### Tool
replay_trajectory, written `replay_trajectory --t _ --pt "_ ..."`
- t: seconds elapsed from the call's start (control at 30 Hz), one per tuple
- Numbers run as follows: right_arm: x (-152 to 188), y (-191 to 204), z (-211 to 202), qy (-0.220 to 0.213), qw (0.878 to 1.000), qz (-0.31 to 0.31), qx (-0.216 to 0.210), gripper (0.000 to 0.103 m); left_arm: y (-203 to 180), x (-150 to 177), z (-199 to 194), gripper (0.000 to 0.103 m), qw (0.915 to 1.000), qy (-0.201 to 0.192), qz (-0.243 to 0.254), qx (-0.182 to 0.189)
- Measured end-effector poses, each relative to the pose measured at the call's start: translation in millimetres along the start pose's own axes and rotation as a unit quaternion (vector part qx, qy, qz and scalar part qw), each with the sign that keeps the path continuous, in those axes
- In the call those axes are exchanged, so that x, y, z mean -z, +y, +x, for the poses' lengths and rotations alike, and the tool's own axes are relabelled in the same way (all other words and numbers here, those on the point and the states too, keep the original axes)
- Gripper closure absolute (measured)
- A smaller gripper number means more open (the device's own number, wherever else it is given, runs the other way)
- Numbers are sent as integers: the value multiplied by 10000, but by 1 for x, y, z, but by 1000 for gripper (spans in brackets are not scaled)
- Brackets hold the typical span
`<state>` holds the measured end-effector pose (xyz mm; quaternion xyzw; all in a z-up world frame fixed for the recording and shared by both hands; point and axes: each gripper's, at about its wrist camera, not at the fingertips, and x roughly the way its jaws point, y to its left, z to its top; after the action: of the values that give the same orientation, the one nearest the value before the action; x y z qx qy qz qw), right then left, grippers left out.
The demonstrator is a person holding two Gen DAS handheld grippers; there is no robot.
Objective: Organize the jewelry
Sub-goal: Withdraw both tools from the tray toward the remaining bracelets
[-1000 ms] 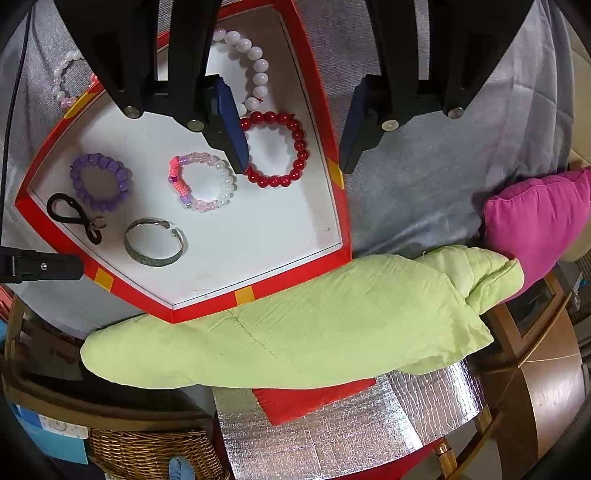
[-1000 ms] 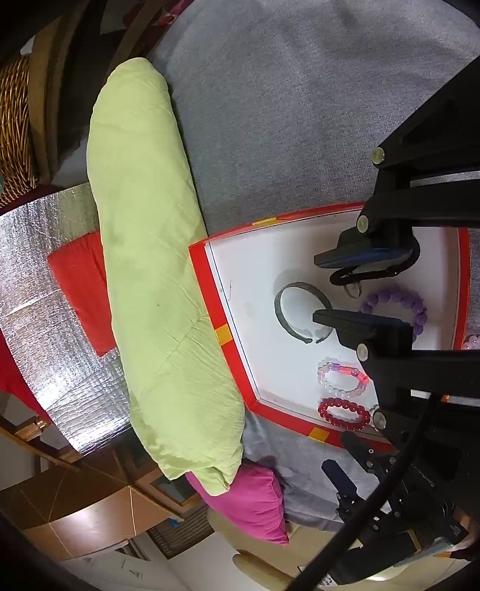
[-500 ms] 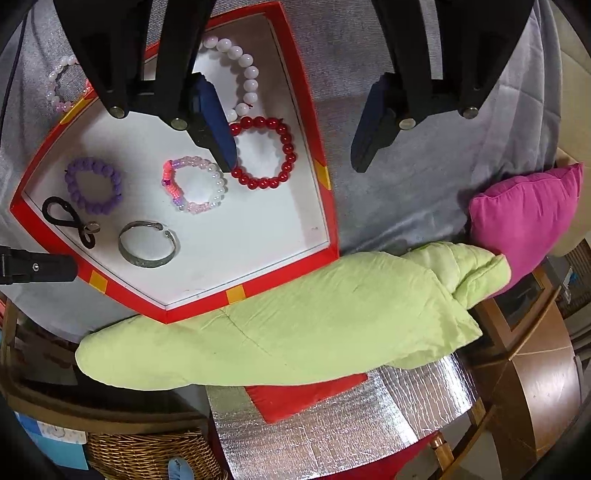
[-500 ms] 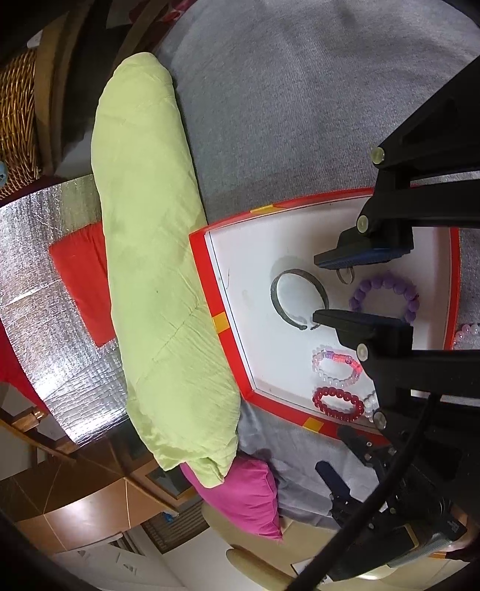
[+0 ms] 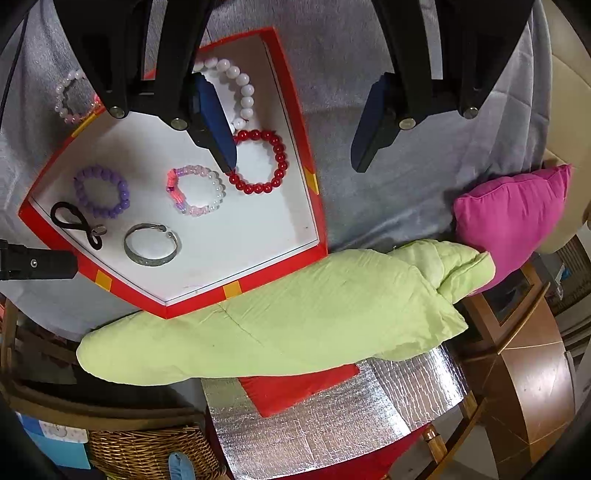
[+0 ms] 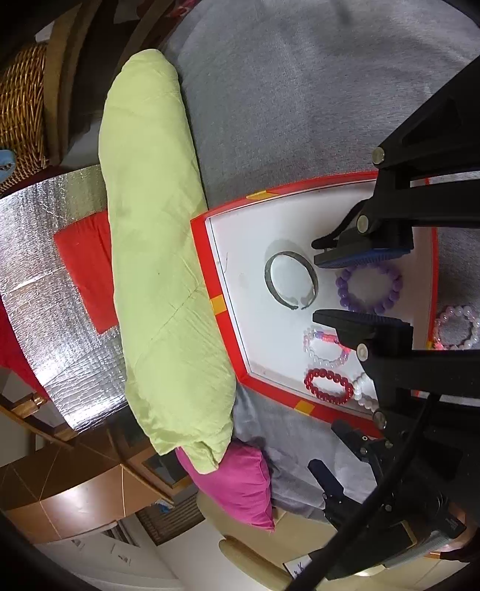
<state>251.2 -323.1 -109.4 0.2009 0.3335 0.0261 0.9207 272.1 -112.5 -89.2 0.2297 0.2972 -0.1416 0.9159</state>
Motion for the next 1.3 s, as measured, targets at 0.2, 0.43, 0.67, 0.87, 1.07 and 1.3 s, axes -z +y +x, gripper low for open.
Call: replay_trajectory --t 0.2,0.43,0.67,0.87,1.07,1.3 --pt "8 2 -15 -62 9999 35 -88 78 5 5 -13 38 9999 -18 -161 11" --pt "18 4 -31 -99 9998 17 -145 78 14 17 -27 38 9996 -21 -273 -63" --pt "29 9 -54 -198 9996 -154 -104 78 32 36 -45 38 9990 -10 -405 -183" --pt "46 12 -68 -174 9994 -278 -58 78 43 54 -57 38 9981 127 -583 -178" --pt "65 18 -69 6 9993 -364 -56 78 39 69 -66 38 9972 300 -660 -200" --pt "83 32 -59 261 9973 -686 -65 78 26 82 -65 38 9948 635 -792 -39"
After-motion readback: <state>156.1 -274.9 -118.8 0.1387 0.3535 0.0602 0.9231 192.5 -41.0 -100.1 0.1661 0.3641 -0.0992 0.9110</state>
